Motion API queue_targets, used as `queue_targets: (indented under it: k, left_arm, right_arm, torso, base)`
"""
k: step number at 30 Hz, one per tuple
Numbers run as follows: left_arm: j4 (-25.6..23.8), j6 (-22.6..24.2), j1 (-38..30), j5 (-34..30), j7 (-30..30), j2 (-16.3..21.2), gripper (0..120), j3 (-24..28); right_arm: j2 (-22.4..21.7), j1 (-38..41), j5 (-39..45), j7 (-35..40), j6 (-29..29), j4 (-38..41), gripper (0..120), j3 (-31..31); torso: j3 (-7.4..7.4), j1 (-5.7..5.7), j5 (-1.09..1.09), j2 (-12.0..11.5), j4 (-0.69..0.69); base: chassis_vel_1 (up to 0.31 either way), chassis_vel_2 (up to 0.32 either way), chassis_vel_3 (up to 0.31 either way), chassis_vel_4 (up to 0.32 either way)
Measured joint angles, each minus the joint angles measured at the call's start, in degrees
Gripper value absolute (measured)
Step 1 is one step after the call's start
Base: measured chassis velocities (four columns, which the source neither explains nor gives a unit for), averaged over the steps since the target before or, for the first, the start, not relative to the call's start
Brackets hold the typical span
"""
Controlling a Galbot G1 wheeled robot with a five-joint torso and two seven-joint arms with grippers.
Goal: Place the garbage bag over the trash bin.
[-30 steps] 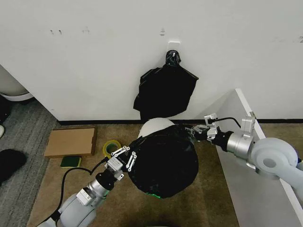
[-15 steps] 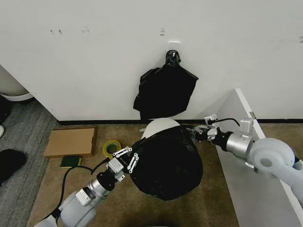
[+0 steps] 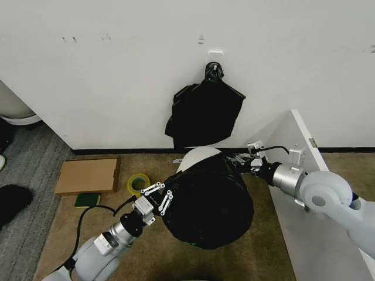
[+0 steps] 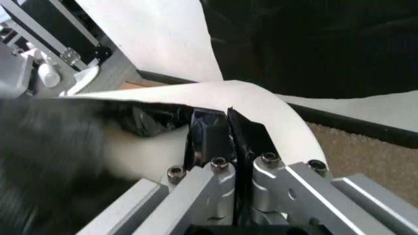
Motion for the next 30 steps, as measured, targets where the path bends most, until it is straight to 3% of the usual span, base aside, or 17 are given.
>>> queue_targets:
  k: [3,5,7,10,19,28,30]
  left_arm:
    - [0.34,2.71,0.14,-1.17,-2.43,-0.20,4,-0.35]
    - [0.49,4.98,0.20,-2.30,-4.06,-0.29,4,-0.71]
    - [0.50,5.53,0.20,-2.72,-4.39,-0.30,4,-0.78]
    - [0.69,8.19,-0.04,-5.47,-5.98,-0.51,4,-0.95]
    - [0.45,7.55,-0.43,-8.65,-5.24,-0.35,4,-1.02]
    - [0.80,7.16,-0.06,-7.69,-5.17,-0.25,4,-1.26]
    - [0.80,7.16,-0.06,-7.65,-5.17,-0.25,4,-1.24]
  right_arm:
    - [-0.08,-1.84,-2.13,-0.01,0.75,0.21,1,1.25]
    - [-0.06,-3.03,-3.77,-0.01,1.42,0.28,11,1.96]
    - [-0.06,-3.33,-4.08,-0.01,1.55,0.28,13,2.11]
    - [0.09,-4.41,-5.05,0.28,2.72,0.41,28,2.40]
    - [1.53,-3.68,-4.78,0.46,2.75,-1.32,61,2.08]
    - [2.67,-2.90,10.78,0.30,6.90,-1.84,94,3.64]
    - [2.73,-2.83,11.14,0.31,6.99,-1.83,95,3.69]
  torso:
    - [0.00,0.00,0.00,0.00,0.00]
    - [0.00,0.00,0.00,0.00,0.00]
    - [0.00,0.00,0.00,0.00,0.00]
    - [0.00,0.00,0.00,0.00,0.00]
    - [0.00,0.00,0.00,0.00,0.00]
    - [0.00,0.00,0.00,0.00,0.01]
    - [0.00,0.00,0.00,0.00,0.01]
  base:
    - [0.000,0.000,0.000,0.000]
    - [0.000,0.000,0.000,0.000]
    - [0.000,0.000,0.000,0.000]
    - [0.000,0.000,0.000,0.000]
    - [0.000,0.000,0.000,0.000]
    - [0.000,0.000,0.000,0.000]
    - [0.000,0.000,0.000,0.000]
